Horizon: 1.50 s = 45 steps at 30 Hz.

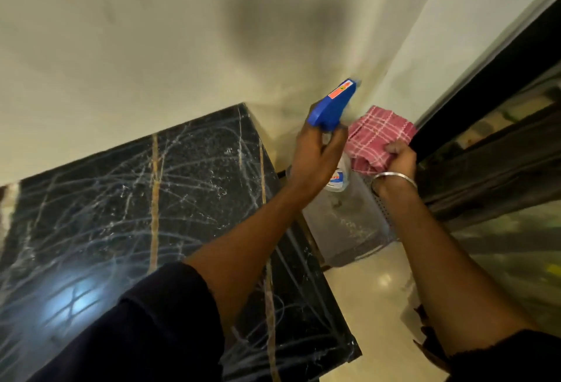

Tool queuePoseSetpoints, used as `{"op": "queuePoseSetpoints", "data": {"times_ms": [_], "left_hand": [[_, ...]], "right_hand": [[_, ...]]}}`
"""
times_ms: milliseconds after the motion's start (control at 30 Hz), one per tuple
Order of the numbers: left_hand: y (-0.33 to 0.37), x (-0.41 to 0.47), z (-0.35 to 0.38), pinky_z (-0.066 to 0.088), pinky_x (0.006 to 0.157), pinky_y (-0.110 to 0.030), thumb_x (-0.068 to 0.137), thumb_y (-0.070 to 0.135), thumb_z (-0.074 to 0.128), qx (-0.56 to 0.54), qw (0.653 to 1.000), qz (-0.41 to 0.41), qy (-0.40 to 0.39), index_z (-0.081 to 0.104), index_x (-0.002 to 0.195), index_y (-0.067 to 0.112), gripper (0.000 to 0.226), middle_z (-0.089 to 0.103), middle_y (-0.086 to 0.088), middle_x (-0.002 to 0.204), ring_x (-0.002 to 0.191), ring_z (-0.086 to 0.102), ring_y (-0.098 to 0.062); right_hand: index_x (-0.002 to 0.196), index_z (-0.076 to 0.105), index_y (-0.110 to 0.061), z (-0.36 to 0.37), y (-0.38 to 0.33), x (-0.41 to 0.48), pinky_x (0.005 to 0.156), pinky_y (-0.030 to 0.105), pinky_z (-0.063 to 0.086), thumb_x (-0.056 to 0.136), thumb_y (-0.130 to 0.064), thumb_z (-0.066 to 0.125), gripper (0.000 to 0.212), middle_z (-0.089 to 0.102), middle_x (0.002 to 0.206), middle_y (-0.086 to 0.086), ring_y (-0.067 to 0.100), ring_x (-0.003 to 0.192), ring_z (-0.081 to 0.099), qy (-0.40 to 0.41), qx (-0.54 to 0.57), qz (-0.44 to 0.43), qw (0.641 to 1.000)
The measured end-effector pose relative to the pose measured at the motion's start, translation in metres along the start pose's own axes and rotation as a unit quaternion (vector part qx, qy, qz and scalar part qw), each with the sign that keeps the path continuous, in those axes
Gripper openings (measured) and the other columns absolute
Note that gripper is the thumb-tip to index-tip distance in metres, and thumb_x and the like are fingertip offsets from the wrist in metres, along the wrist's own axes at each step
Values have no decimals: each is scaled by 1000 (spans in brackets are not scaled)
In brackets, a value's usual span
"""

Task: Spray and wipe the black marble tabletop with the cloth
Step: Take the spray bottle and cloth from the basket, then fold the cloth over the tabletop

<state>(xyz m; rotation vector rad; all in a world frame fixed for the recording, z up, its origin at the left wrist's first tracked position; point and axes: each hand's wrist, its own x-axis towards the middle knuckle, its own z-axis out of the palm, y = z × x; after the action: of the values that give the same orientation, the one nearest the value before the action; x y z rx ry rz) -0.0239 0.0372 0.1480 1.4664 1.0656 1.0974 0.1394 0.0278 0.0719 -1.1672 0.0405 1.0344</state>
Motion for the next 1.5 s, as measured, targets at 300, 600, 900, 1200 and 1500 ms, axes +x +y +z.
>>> {"op": "queuePoseSetpoints", "data": {"times_ms": [300, 600, 900, 1200, 1500], "left_hand": [[81, -70, -179, 47, 71, -21, 93, 17, 63, 13, 993, 83, 80, 55, 123, 7, 33, 58, 11, 86, 76, 58, -5], [55, -218, -384, 46, 65, -22, 79, 30, 79, 59, 984, 24, 167, 70, 101, 11, 30, 65, -3, 76, 68, 57, -8], [33, -313, -504, 42, 55, -13, 76, 20, 81, 109, 969, -40, 218, 63, 77, 14, 19, 57, 6, 64, 54, 52, 0], [35, -361, -536, 41, 53, -16, 85, 25, 72, 113, 965, -48, 230, 65, 76, 19, 12, 57, 10, 56, 51, 51, -4], [49, -361, -524, 44, 53, -16, 86, 24, 71, 132, 962, -60, 231, 69, 87, 17, 7, 61, 2, 61, 54, 55, -3]], "right_hand": [[89, 61, -14, 100, 19, -183, 80, 41, 54, 71, -8, 48, 23, 68, 85, 6, 29, 79, 62, -114, 17, 30, 993], [102, 62, -7, 149, 167, -363, 84, 48, 51, 83, -5, 43, 27, 66, 95, 13, 32, 86, 61, -165, -49, 127, 977], [89, 63, -7, 192, 277, -483, 89, 52, 51, 71, -7, 54, 20, 66, 96, 17, 35, 85, 62, -230, -154, 168, 946], [89, 62, -5, 196, 302, -511, 67, 37, 54, 79, -7, 50, 16, 69, 70, 7, 30, 73, 61, -262, -214, 189, 922], [89, 62, -6, 201, 296, -489, 72, 40, 53, 85, -3, 44, 19, 64, 87, 12, 31, 78, 60, -275, -218, 209, 913]]}}
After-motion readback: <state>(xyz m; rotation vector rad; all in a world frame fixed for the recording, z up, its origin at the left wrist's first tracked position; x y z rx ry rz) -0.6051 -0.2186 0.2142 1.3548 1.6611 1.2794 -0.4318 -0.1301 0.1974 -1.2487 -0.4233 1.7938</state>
